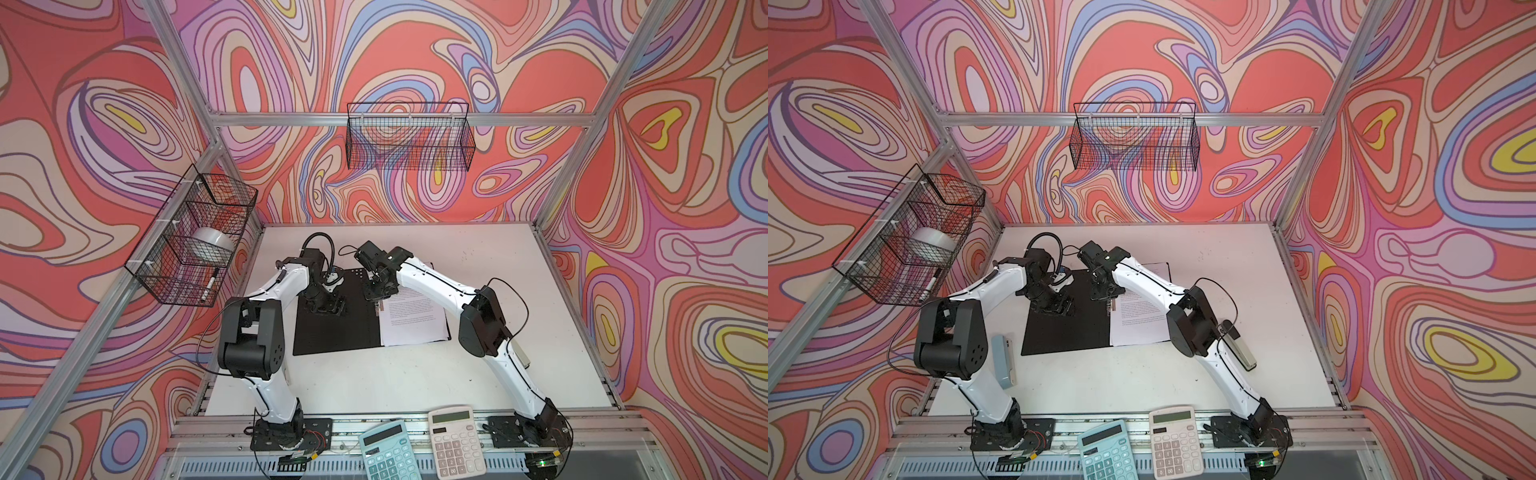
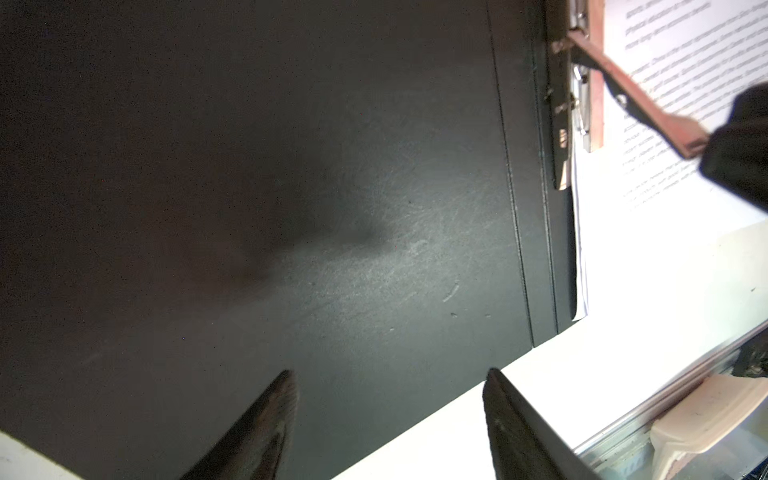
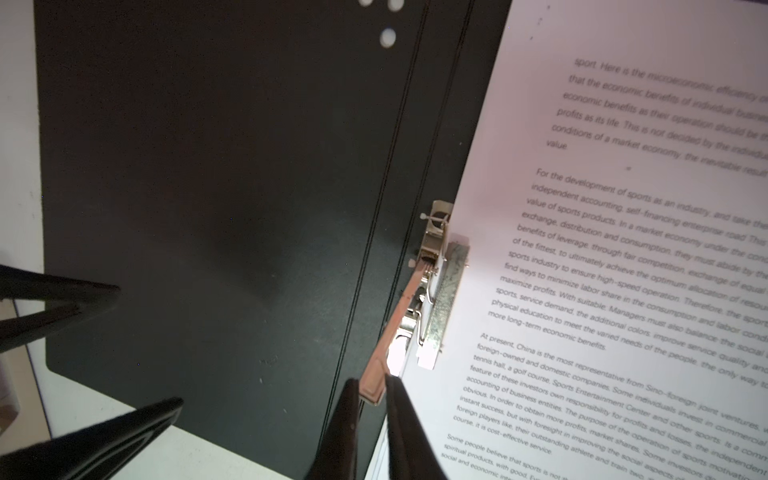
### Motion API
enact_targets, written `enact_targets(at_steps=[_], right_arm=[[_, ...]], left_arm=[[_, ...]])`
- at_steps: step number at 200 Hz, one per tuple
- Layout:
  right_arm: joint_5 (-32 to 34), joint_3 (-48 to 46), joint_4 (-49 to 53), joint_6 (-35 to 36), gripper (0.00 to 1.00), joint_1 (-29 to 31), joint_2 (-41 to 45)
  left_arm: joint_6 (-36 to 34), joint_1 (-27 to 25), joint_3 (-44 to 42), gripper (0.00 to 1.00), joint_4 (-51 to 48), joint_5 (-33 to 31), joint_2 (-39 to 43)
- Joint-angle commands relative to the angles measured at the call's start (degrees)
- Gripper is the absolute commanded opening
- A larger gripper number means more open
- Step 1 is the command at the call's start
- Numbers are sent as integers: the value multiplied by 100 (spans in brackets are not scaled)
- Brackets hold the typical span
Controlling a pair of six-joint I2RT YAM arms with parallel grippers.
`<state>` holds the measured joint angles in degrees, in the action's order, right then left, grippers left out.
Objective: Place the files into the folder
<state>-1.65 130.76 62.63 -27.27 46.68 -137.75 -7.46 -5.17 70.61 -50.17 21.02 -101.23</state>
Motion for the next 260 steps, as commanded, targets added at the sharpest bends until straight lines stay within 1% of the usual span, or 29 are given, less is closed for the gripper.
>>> enact_targets(at_steps=[1,161,182,260], right_arm=[[94,142,118,105,15,17,-142],[-118,-63,206,275,12,-73,-203],[-133,-136,221,303,12,-82,-187],[-152,-244,282,371,11,-80,-232]], left_arm=[[-57,51,111,71,-55,78,-99],[25,69,278,70,-85,152,-393],[172,73,295,70,-94,-57,-462],[211,113,314,70,-108,-59,-548]])
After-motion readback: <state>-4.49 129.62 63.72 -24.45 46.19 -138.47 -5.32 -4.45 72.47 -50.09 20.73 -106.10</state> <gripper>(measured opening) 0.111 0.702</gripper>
